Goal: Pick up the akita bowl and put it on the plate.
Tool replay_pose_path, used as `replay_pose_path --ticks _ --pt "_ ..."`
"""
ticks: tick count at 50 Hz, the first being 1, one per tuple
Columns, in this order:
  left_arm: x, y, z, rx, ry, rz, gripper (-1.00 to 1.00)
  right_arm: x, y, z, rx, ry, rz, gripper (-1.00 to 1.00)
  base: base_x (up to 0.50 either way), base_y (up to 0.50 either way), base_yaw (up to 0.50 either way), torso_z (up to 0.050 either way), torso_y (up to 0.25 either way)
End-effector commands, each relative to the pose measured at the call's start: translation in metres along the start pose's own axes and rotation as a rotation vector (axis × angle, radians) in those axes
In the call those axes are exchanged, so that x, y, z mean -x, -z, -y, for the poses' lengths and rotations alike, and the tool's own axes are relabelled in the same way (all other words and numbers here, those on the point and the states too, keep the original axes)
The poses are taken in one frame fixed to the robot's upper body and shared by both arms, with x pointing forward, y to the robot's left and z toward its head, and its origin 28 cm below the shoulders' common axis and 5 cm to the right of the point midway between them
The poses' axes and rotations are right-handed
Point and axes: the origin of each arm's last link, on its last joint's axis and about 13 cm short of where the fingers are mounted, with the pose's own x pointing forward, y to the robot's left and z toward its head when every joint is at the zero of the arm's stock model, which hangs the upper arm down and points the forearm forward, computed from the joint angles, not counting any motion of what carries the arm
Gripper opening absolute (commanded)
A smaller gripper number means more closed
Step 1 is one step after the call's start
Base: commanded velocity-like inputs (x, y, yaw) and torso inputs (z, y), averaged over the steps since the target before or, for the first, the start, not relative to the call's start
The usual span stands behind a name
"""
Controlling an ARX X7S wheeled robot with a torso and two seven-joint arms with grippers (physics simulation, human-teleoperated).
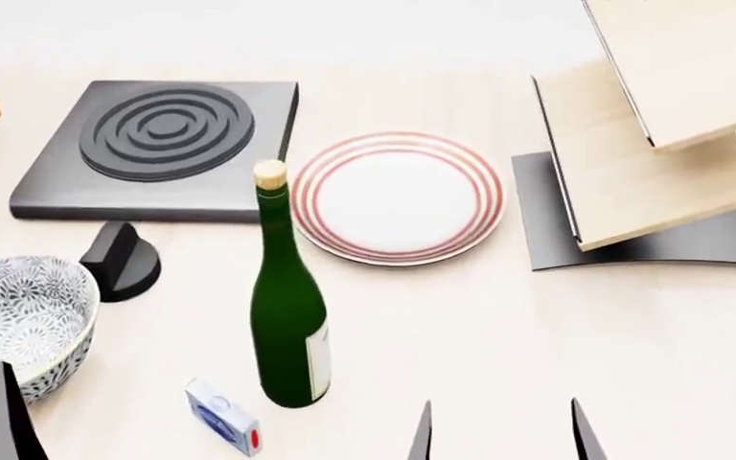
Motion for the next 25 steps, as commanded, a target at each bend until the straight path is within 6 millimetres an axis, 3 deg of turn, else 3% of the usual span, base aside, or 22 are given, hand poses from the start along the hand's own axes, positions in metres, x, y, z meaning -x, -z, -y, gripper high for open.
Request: replay_pose_path --ticks 1,25 --pt "0.0000 0.0008 -0.0002 -0.001 -0.003 -0.004 1.00 0.0008 -0.0004 -0.0013 0.020 0.010 0.010 1.00 0.10 0.00 0.00 0.000 0.000" --pt "0.0002 0.0027 -0.0004 -0.003 -0.005 -0.008 1.00 0.0009 0.0006 -0.0030 0.026 0.005 0.019 1.00 0.11 0.00 0.00 0.000 0.000"
